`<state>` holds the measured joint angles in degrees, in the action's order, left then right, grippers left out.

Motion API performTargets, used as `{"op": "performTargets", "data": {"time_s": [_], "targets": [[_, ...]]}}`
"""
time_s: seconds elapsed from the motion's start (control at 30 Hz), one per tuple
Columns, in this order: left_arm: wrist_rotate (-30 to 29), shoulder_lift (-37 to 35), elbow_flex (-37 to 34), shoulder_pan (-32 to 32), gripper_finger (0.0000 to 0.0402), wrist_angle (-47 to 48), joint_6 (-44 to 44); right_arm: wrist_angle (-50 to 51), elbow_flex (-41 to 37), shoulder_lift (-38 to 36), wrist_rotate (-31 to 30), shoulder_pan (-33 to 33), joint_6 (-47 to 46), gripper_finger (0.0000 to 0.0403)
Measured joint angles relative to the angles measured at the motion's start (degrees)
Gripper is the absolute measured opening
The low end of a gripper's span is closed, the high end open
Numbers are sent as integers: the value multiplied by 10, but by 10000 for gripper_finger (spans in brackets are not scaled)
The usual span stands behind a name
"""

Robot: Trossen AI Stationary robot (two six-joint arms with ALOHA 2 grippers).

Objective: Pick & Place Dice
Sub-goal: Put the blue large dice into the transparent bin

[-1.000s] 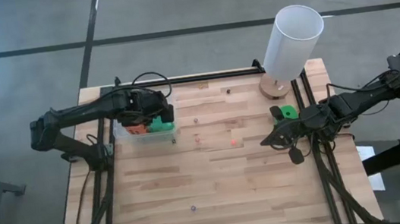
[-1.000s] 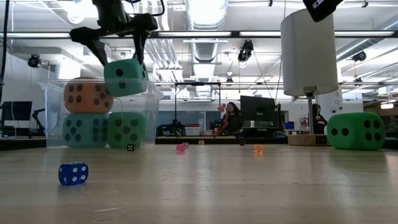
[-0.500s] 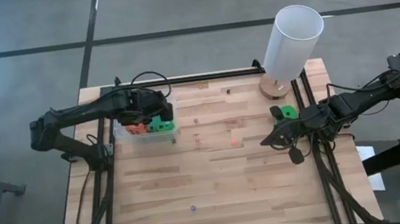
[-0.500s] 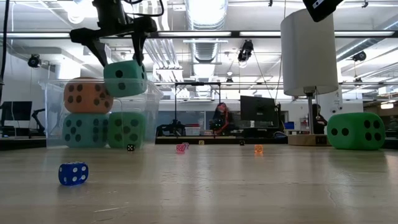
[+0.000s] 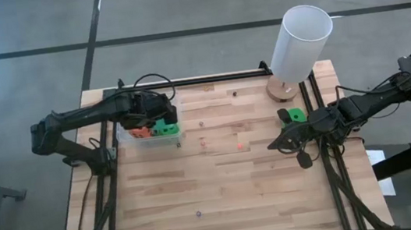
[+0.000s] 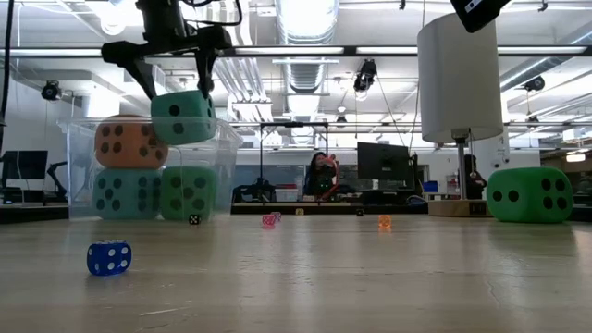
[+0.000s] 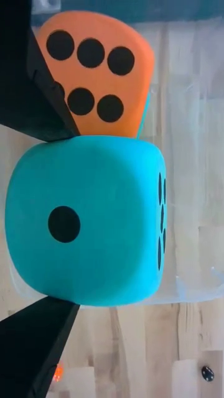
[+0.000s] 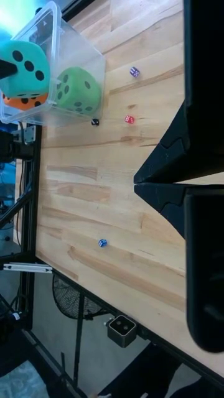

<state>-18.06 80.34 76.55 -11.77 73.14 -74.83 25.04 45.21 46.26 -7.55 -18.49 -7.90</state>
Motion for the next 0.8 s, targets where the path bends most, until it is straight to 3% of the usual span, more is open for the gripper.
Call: {"op": "performTargets", "data": {"time_s": [0.47, 0.8], "targets": [[18, 0, -46, 1, 398, -24, 9, 0, 0, 0, 0, 0, 0, 8], [38, 0, -24, 0, 399, -25, 16, 0, 0, 0, 0, 0, 0, 8]]}}
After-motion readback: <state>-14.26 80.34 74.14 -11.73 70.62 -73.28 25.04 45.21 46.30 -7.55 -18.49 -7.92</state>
